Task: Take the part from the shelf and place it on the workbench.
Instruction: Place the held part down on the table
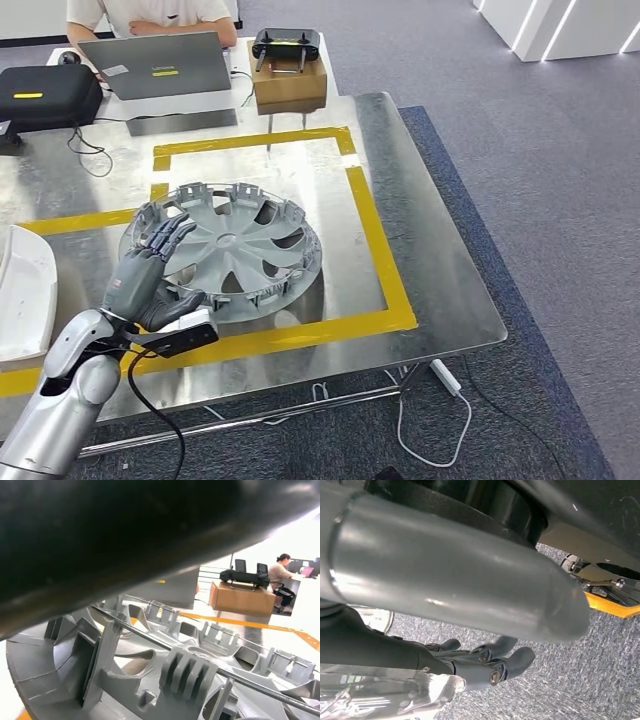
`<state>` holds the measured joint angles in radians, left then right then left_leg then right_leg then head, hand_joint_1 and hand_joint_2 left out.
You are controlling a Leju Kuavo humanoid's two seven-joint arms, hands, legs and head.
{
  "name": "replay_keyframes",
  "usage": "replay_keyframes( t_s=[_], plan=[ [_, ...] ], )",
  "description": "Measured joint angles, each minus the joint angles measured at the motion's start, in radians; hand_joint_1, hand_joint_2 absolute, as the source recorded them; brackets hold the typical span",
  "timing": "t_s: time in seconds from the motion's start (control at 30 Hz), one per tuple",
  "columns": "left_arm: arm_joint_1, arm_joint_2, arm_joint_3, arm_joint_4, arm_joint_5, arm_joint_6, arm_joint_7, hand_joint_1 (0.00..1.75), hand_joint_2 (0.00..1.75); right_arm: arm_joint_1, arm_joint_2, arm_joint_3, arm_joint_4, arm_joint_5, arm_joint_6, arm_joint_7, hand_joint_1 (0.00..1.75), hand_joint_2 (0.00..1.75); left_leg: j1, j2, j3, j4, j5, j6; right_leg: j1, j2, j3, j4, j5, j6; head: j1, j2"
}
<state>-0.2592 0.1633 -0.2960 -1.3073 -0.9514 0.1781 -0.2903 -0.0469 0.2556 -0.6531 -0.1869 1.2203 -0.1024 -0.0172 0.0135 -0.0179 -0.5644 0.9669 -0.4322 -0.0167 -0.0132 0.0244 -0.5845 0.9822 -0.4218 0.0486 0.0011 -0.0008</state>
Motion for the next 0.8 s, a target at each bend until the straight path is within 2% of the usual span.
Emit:
replay_keyframes(
  t_s=[0.17, 0.33, 0.5, 0.8],
  plan=[
    [0.0, -0.005, 0.0, 0.0, 0.004, 0.0, 0.0, 0.0, 0.0, 0.0, 0.0, 0.0, 0.0, 0.0, -0.001, 0.001, 0.0, 0.0, 0.0, 0.0, 0.0, 0.0, 0.0, 0.0, 0.0, 0.0, 0.0, 0.0, 0.0, 0.0, 0.0, 0.0],
    [-0.001, -0.03, 0.0, -0.009, 0.07, -0.007, -0.005, 0.0, 0.0, 0.0, 0.0, 0.0, 0.0, 0.0, -0.001, 0.004, 0.0, 0.0, 0.0, 0.0, 0.0, 0.0, 0.0, 0.0, 0.0, -0.001, 0.0, 0.0, 0.0, 0.0, 0.0, 0.0],
    [-0.026, -0.052, 0.009, -0.066, 0.137, -0.017, 0.01, 0.0, 0.0, 0.0, 0.0, 0.0, 0.0, 0.0, 0.0, 0.013, 0.0, 0.0, 0.0, 0.0, 0.0, 0.0, 0.0, 0.0, 0.0, 0.0, 0.0, 0.0, 0.0, 0.0, 0.0, 0.0],
    [-0.079, -0.053, 0.079, -0.188, 0.248, -0.019, 0.014, 0.0, 0.0, 0.001, 0.0, 0.0, 0.0, 0.0, -0.002, 0.014, 0.0, 0.0, 0.001, 0.0, 0.0, 0.0, 0.0, 0.0, 0.001, 0.0, 0.0, 0.001, 0.0, 0.0, 0.0, 0.0]
  ],
)
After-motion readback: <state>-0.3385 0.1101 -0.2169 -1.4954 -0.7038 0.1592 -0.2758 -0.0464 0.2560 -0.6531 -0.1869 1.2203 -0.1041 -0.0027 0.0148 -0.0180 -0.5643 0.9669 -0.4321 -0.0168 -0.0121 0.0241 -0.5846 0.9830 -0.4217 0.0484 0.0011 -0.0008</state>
